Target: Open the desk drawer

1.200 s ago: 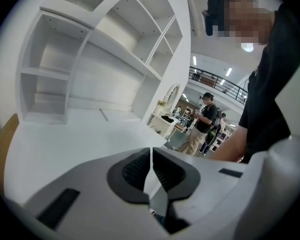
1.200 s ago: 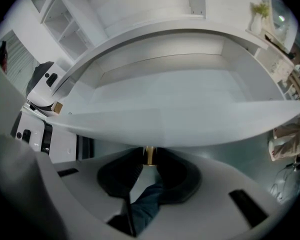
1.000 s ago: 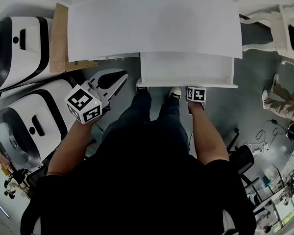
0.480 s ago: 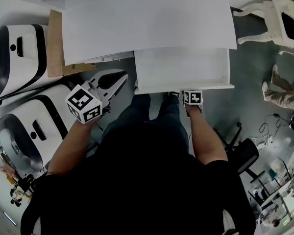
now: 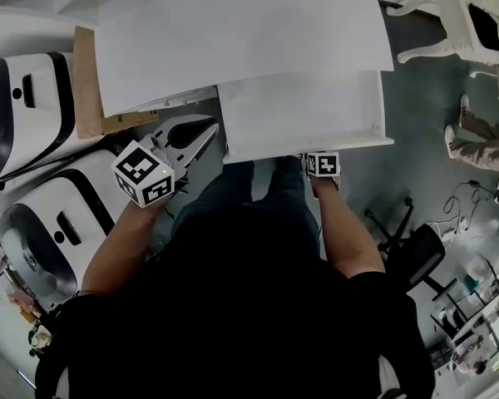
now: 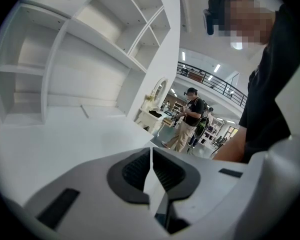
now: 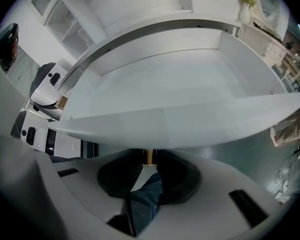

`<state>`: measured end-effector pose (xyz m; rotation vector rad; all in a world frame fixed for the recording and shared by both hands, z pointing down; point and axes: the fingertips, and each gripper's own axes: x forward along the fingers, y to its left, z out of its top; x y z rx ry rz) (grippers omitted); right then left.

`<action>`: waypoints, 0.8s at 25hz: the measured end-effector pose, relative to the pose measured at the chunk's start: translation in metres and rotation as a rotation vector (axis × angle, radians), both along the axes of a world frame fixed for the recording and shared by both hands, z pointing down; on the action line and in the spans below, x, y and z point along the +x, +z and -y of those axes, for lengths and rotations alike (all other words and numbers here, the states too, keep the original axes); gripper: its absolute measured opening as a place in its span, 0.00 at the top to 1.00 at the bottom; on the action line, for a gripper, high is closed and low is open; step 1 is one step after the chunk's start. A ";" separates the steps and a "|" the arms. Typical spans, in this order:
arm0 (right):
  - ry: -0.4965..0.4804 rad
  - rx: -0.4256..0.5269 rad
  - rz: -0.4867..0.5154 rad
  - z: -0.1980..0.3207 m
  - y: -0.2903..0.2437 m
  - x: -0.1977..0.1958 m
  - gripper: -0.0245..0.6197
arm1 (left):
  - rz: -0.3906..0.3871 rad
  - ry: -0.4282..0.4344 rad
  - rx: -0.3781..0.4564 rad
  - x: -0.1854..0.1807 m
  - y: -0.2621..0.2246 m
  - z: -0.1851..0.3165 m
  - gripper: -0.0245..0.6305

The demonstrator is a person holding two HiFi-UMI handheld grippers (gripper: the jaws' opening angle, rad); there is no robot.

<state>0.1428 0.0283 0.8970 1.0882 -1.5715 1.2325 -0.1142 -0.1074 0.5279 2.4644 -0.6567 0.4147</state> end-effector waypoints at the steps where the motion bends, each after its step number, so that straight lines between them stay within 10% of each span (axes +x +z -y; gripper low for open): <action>1: 0.000 -0.001 0.001 0.000 0.000 0.000 0.83 | -0.001 0.004 0.001 0.002 0.000 0.000 0.93; 20: -0.015 -0.047 0.017 -0.014 -0.003 0.006 0.82 | -0.011 0.021 0.017 0.022 -0.009 0.010 0.93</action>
